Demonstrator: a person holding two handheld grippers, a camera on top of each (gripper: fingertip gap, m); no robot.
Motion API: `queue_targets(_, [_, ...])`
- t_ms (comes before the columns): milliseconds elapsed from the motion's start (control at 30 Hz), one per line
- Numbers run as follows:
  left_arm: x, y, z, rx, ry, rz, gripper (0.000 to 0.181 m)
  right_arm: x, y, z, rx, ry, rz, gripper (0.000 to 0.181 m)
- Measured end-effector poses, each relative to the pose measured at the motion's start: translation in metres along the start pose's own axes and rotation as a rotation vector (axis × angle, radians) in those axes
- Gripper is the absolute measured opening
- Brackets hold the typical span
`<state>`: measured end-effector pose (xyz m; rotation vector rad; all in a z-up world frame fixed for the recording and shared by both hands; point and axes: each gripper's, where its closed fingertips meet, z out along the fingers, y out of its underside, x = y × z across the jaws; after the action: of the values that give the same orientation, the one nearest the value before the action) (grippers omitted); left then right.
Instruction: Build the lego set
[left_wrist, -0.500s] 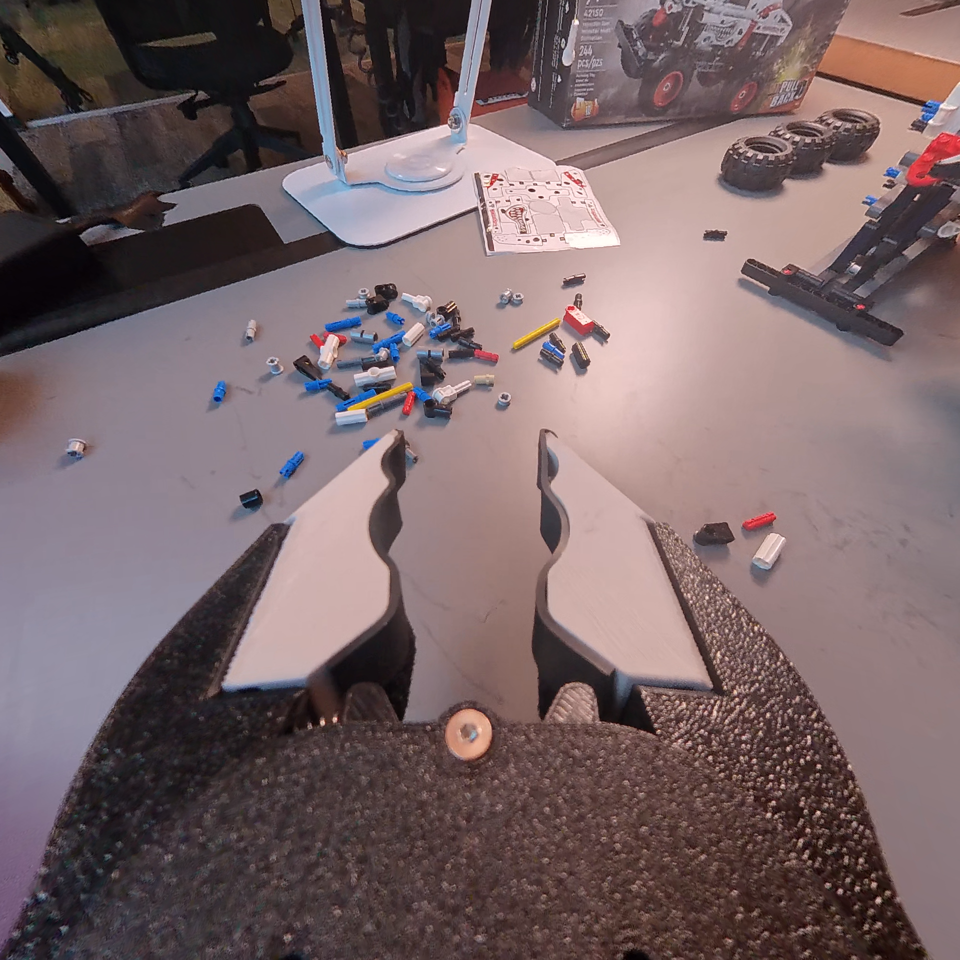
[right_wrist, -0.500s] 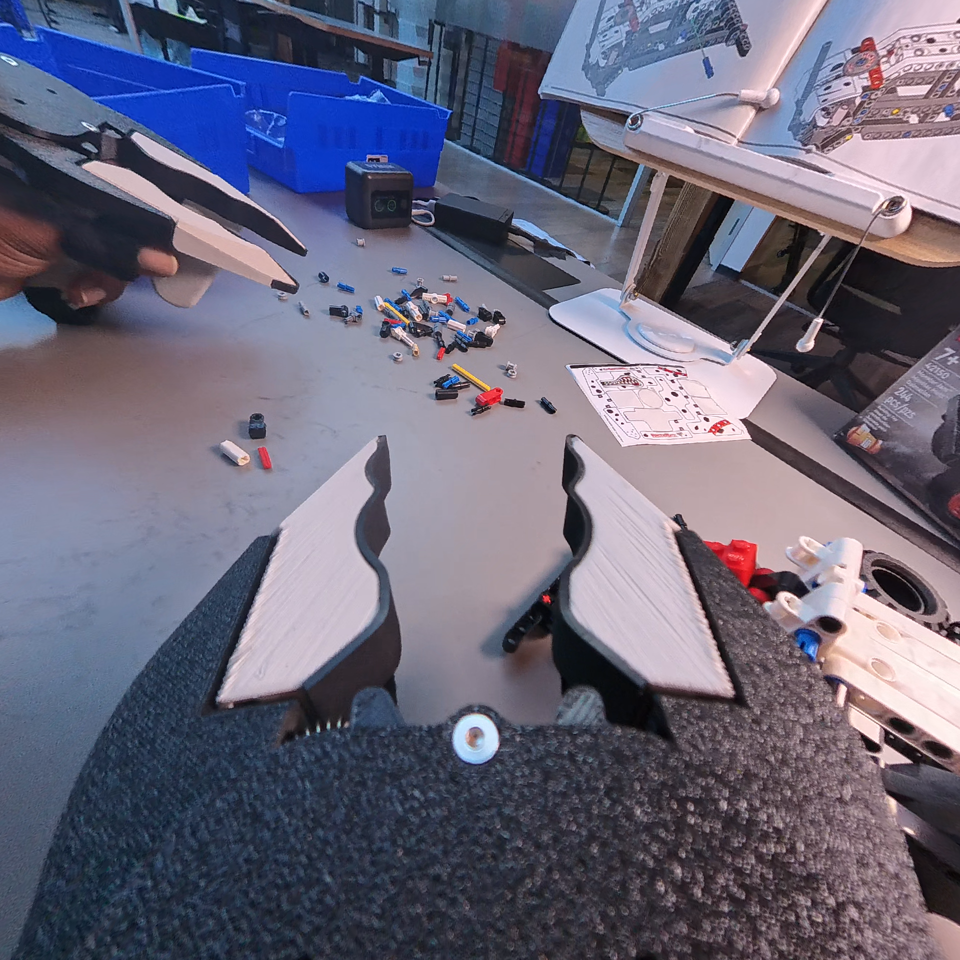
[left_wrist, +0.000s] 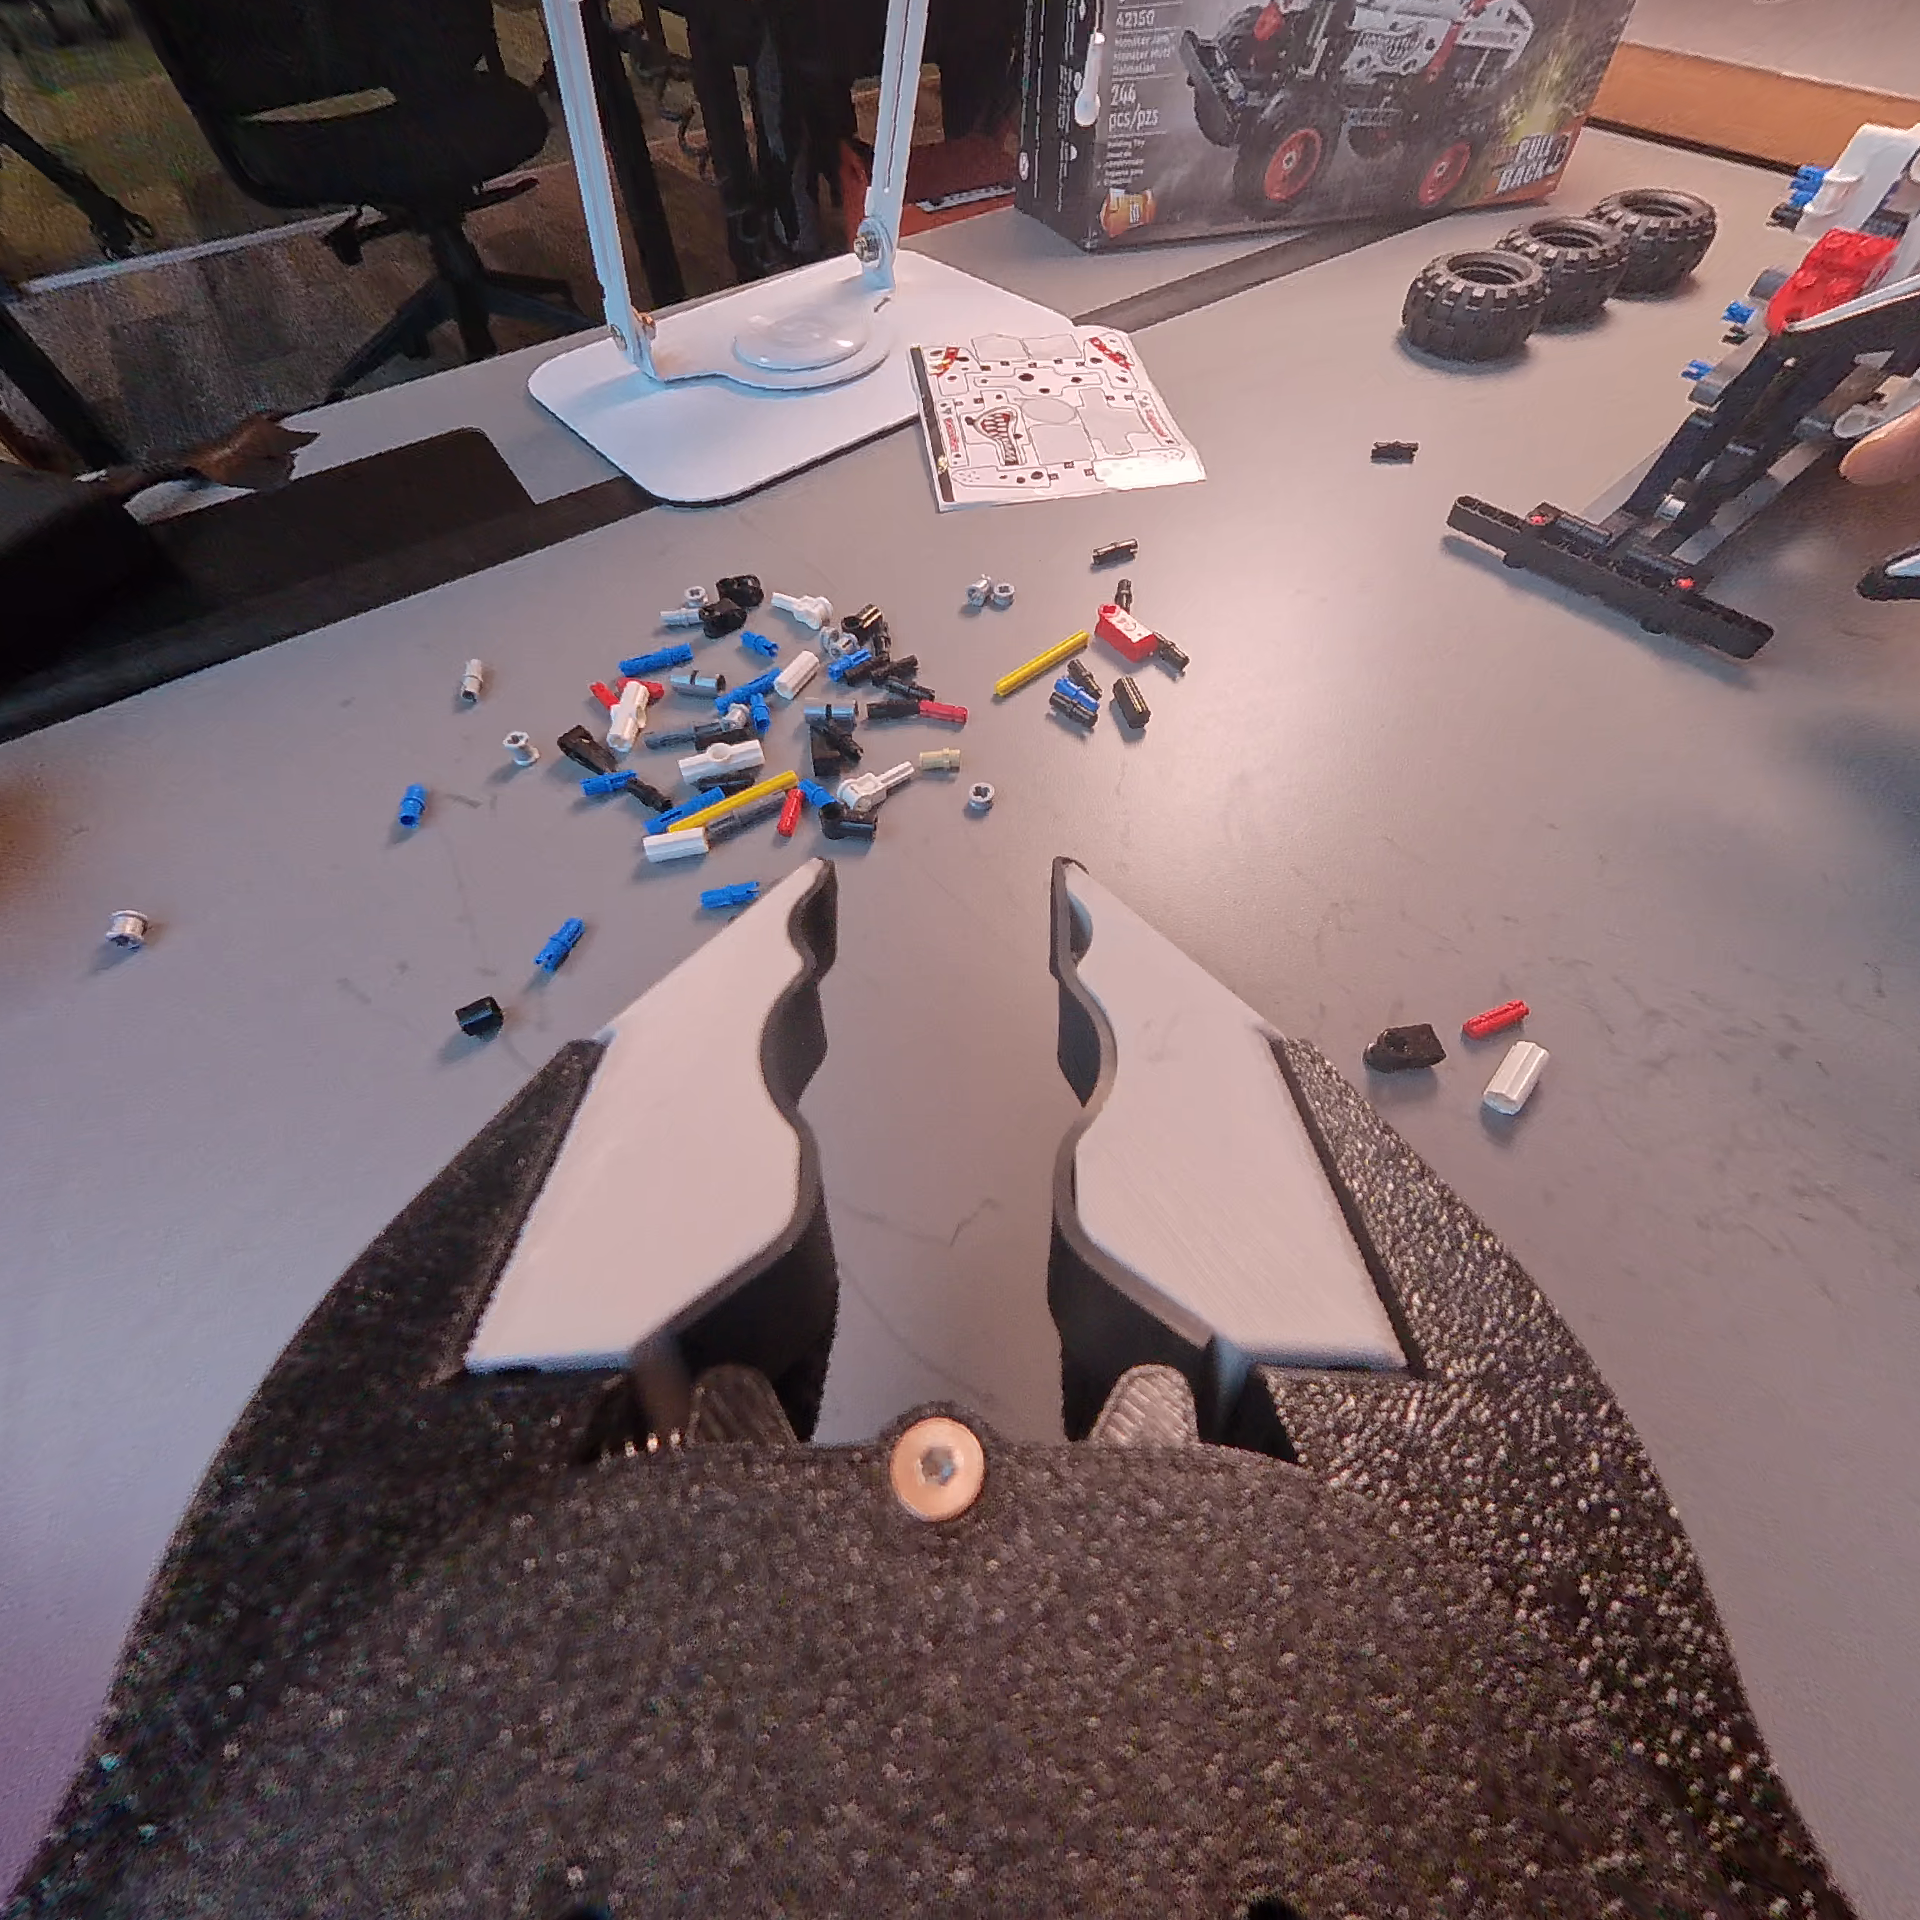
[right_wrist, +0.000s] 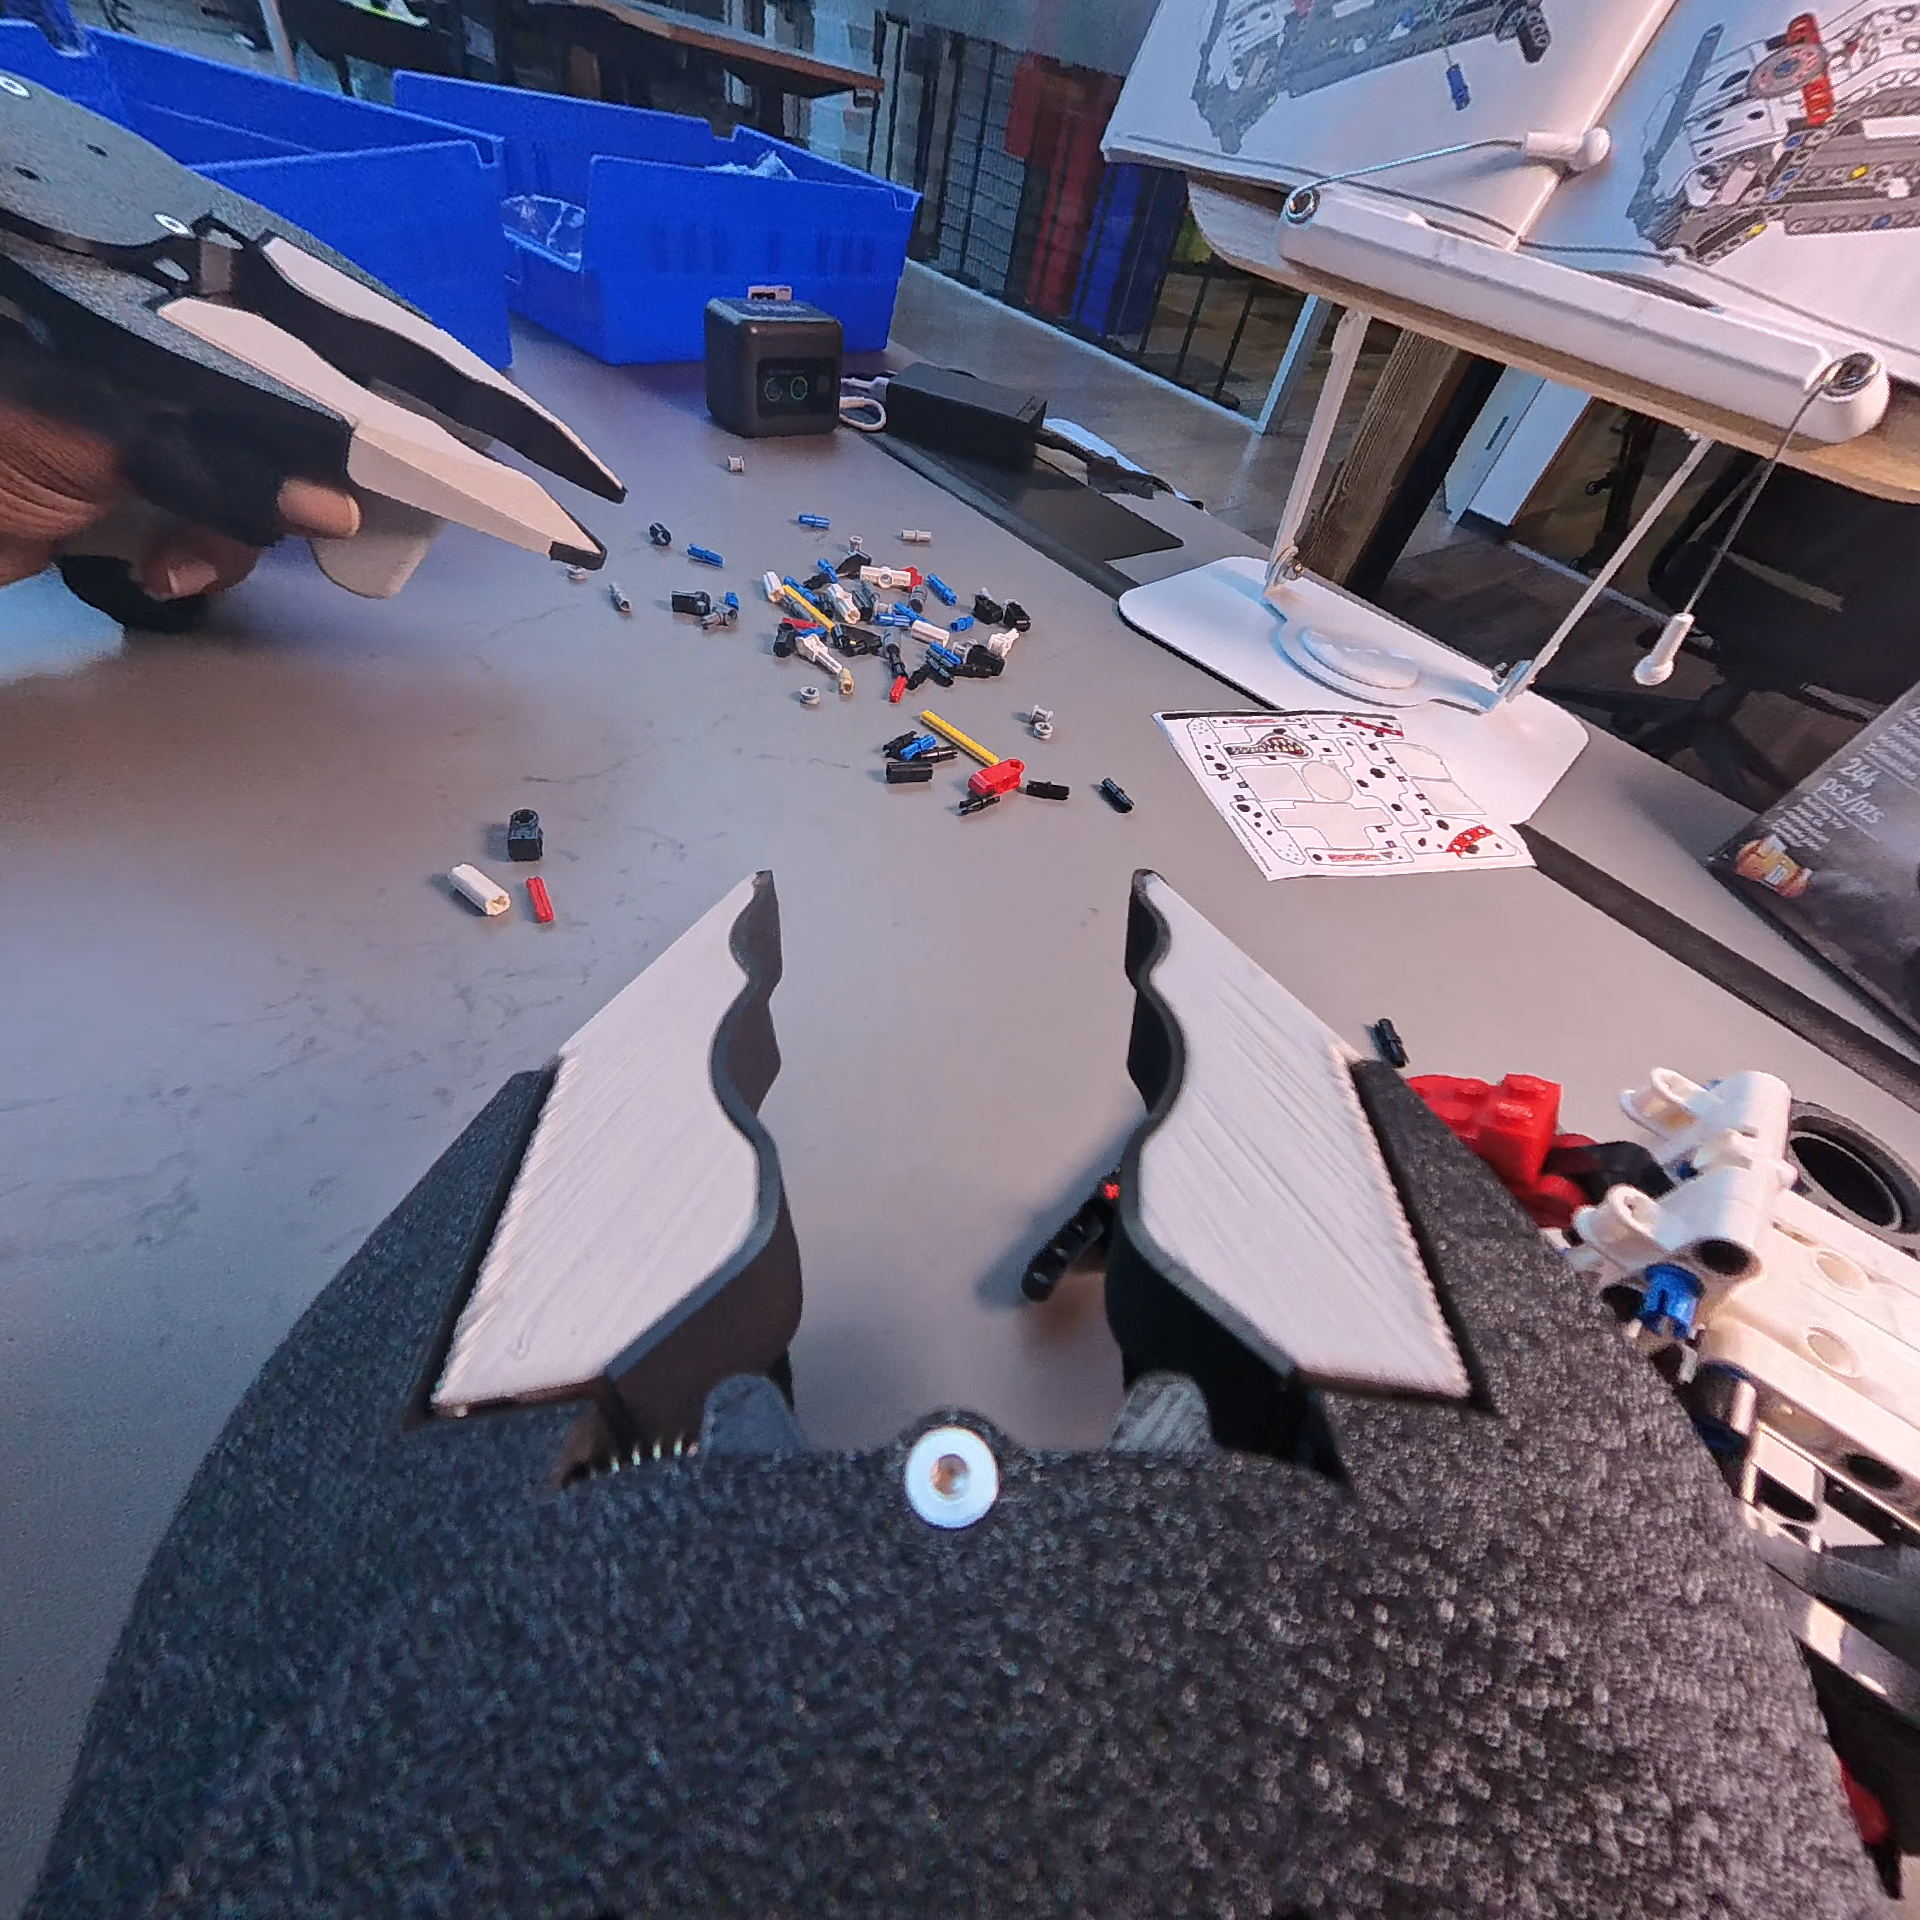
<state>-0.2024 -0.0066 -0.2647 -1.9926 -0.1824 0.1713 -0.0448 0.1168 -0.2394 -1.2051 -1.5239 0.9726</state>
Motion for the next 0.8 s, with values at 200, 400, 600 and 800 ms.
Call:
queue_targets(200, [0.0004, 0.0016, 0.0006, -0.011, 0.004, -0.003, 0.043, 0.0003, 0.0002, -0.0001, -0.001, 0.001, 0.001, 0.067])
queue_targets(400, [0.0, 0.0024, 0.0009, -0.016, 0.003, -0.006, 0.044, -0.0003, 0.0001, -0.0004, -0.001, -0.002, -0.004, 0.067])
queue_targets(600, [-0.001, 0.0019, 0.0001, -0.011, -0.003, -0.011, 0.046, 0.0004, 0.0006, -0.0006, -0.003, 0.002, -0.006, 0.067])
queue_targets(800, [-0.0027, 0.0007, -0.001, -0.001, -0.007, -0.02, 0.049, 0.0013, 0.0007, -0.0012, -0.004, 0.005, -0.01, 0.067])
